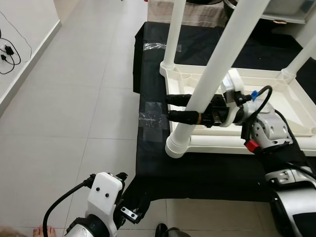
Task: Building children table
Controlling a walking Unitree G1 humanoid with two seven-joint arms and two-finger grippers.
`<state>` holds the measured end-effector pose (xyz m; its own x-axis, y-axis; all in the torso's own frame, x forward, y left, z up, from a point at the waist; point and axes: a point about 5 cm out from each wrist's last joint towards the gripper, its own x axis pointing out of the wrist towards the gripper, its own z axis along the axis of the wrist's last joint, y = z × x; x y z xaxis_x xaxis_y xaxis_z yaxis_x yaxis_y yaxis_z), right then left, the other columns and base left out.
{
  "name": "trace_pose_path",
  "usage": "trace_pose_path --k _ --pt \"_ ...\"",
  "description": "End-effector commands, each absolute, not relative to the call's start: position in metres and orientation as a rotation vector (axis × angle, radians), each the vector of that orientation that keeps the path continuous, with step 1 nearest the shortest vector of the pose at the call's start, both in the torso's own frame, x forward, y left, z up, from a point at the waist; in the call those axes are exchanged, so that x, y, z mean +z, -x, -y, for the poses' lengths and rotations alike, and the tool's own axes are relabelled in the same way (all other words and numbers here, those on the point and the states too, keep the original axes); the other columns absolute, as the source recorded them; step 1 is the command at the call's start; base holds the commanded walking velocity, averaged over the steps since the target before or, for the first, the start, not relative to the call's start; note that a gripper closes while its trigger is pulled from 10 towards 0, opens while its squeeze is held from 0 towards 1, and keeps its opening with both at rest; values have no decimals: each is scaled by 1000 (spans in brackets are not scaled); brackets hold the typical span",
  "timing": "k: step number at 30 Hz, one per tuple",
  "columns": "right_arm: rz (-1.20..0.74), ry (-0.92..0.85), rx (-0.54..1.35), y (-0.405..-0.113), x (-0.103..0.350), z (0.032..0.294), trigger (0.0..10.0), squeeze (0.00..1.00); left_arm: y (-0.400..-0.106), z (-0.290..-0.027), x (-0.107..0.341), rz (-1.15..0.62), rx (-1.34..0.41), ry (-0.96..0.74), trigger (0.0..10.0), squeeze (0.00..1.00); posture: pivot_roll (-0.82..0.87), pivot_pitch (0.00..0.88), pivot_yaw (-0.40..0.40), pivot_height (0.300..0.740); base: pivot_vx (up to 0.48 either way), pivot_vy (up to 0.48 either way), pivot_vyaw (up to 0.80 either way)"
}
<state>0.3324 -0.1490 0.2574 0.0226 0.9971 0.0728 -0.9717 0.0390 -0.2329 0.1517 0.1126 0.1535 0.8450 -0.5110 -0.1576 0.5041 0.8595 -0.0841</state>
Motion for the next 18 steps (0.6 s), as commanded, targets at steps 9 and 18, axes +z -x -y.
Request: trace_pose_path --k 9,18 --pt "89 41 1222 -339 225 118 10000 0 -156 -112 149 -183 -531 31 10000 0 141 197 -112 740 0 0 0" --pt "72 -3 1009 -348 219 115 10000 0 -163 -113 150 -162 -519 18 10000 0 129 190 -119 740 0 0 0"
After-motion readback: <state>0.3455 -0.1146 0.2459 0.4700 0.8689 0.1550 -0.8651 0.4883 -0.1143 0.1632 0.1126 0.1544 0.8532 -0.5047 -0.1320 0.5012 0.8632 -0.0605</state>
